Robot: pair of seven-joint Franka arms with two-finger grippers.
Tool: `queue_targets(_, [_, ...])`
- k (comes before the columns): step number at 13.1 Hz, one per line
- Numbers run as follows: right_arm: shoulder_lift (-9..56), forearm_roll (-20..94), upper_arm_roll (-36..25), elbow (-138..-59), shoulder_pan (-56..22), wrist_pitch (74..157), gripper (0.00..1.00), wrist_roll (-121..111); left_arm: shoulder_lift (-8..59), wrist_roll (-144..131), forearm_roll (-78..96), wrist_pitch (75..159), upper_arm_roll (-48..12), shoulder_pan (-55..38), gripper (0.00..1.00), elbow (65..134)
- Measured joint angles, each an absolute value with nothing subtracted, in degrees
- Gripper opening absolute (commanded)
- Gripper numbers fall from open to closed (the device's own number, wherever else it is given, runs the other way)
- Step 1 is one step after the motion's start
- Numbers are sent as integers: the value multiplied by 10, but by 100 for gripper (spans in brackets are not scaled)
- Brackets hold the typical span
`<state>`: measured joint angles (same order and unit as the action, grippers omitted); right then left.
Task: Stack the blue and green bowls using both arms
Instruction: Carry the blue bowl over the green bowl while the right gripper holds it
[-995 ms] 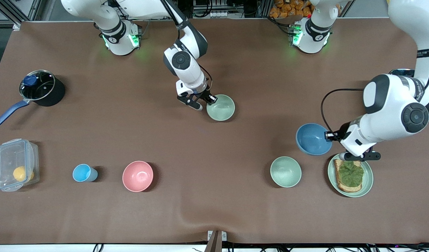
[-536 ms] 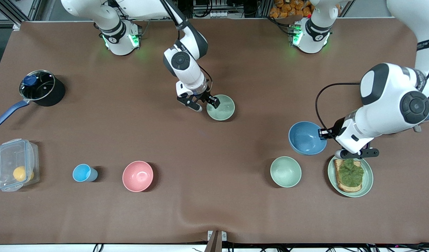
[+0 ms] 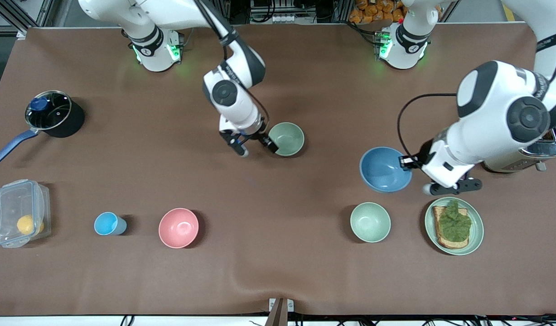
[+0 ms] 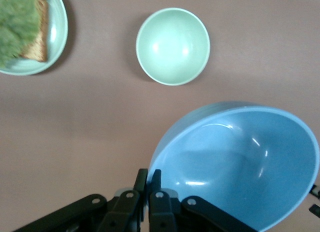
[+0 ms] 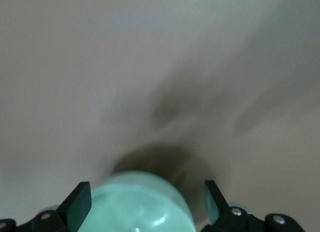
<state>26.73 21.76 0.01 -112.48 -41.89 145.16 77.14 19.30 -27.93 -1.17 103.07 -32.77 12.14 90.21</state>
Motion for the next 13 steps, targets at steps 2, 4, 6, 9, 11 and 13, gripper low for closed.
queue_targets(2, [273, 270, 0, -1125, -396, 1448, 100, 770, 193, -309, -12, 1024, -350, 120, 0, 903])
queue_targets(4, [285, 324, 0, -1125, -385, 1447, 100, 771, 193, -319, -12, 1017, -361, 119, 0, 914])
queue_targets(6, [303, 376, 1, -1125, -384, 1450, 100, 769, 193, -331, -12, 1017, -367, 119, 0, 933])
queue_targets(9, [331, 454, 7, -1125, -387, 1476, 100, 745, 193, -357, -12, 1019, -380, 119, 0, 957])
queue_targets(11, [340, 522, 9, -1124, -389, 1480, 100, 700, 194, -386, -12, 1023, -395, 119, 0, 967])
queue_targets(13, [340, 558, 11, -1123, -393, 1479, 100, 667, 194, -417, -12, 1030, -412, 119, 0, 978])
